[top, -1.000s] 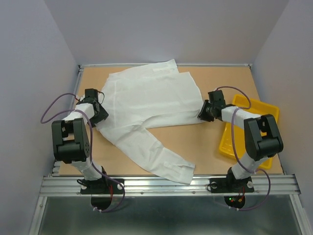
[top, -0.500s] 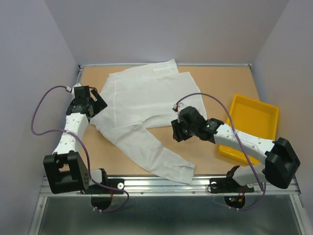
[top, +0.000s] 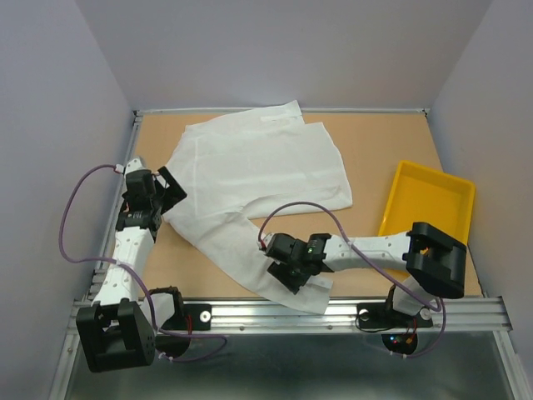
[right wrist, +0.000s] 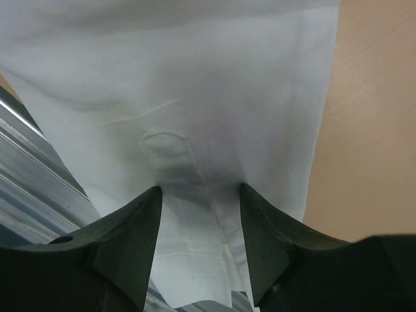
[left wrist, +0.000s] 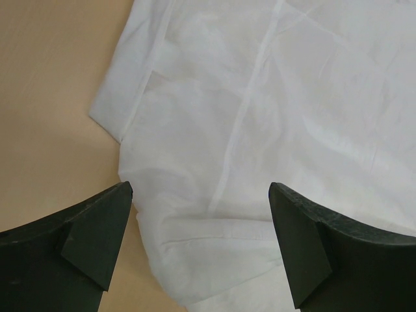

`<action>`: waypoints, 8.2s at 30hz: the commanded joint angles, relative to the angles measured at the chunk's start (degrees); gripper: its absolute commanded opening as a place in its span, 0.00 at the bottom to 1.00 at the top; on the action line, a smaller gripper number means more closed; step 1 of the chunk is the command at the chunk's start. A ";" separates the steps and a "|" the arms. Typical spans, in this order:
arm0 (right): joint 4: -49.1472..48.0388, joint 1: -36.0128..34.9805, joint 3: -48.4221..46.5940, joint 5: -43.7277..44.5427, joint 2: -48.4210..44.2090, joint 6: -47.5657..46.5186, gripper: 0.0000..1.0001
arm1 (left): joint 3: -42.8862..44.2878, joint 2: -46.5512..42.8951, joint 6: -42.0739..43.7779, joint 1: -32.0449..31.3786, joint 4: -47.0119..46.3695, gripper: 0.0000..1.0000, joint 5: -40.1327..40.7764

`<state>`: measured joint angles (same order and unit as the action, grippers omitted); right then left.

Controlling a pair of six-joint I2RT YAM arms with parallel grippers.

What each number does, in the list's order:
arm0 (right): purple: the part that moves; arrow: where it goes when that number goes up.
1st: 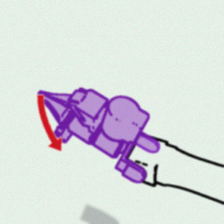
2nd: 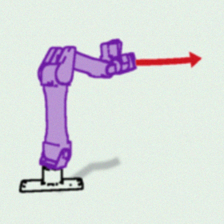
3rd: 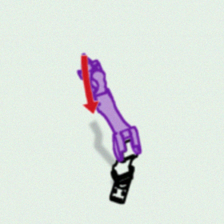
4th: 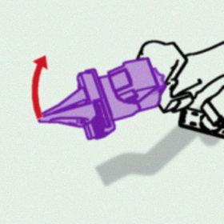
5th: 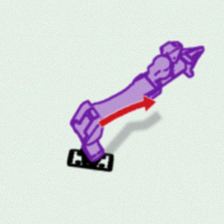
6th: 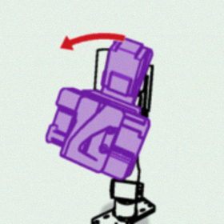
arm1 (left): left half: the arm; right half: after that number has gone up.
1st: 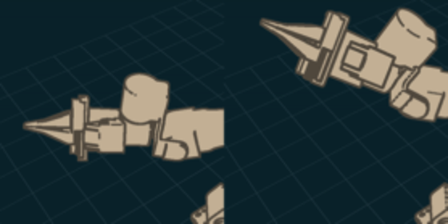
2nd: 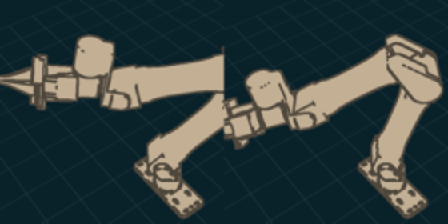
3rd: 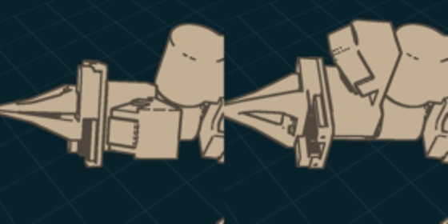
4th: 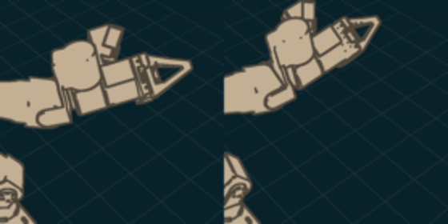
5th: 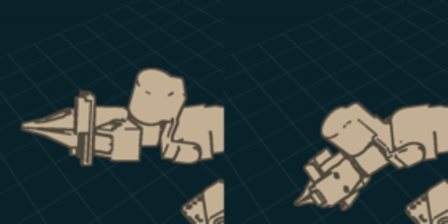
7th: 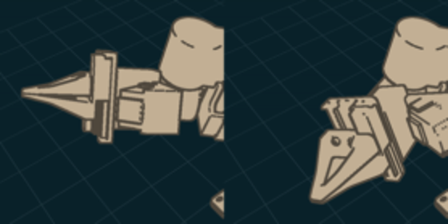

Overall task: Fold and stack the long sleeve shirts
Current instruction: Fold the shirt

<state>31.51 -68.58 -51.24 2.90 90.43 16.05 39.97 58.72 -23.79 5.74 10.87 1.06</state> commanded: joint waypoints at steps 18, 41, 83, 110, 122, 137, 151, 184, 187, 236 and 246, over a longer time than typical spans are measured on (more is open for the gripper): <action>2.51 0.98 -21.69 21.45 3.26 -10.33 0.00 | -2.17 -4.49 0.41 -0.29 -8.41 0.99 -2.29; -10.49 21.03 -74.52 24.88 34.01 -25.37 0.01 | -2.09 -4.67 -1.08 -1.16 -8.15 0.99 -2.03; -36.16 25.25 -78.22 23.73 46.85 -25.19 0.06 | -1.47 7.11 -4.07 -4.24 -5.16 0.86 -5.11; -36.25 26.04 -68.21 16.35 42.46 -24.41 0.08 | -0.59 6.76 -9.43 -3.80 -5.07 0.89 1.32; -36.78 26.04 -62.31 15.91 39.65 -24.14 0.08 | -3.84 12.82 -16.10 -4.33 -10.61 0.82 -3.96; -37.48 26.04 -61.26 18.46 38.94 -28.00 0.08 | -7.98 10.28 -22.88 -4.24 0.18 0.77 7.81; -37.83 26.04 -55.46 17.58 32.09 -39.25 0.07 | -5.16 8.07 -22.08 -4.59 -6.12 0.74 0.17; -17.28 25.95 -31.11 26.20 15.65 -50.07 0.25 | -9.38 12.74 -26.22 -4.07 -6.66 0.71 4.30; -16.57 25.95 -30.50 26.20 15.04 -48.58 0.44 | -9.29 12.47 -25.96 -4.07 -6.57 0.71 4.56; -38.10 45.02 -4.04 -13.27 13.10 38.00 0.58 | -9.20 12.65 -22.79 -4.07 -6.57 0.72 3.07; -37.92 45.02 0.97 -5.19 8.97 41.16 0.55 | -8.94 12.47 -22.53 -4.07 -6.04 0.72 3.33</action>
<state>-5.78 -23.64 -52.36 -7.22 101.97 55.64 31.31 72.34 -46.98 1.34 4.14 3.49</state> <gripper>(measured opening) 0.547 0.714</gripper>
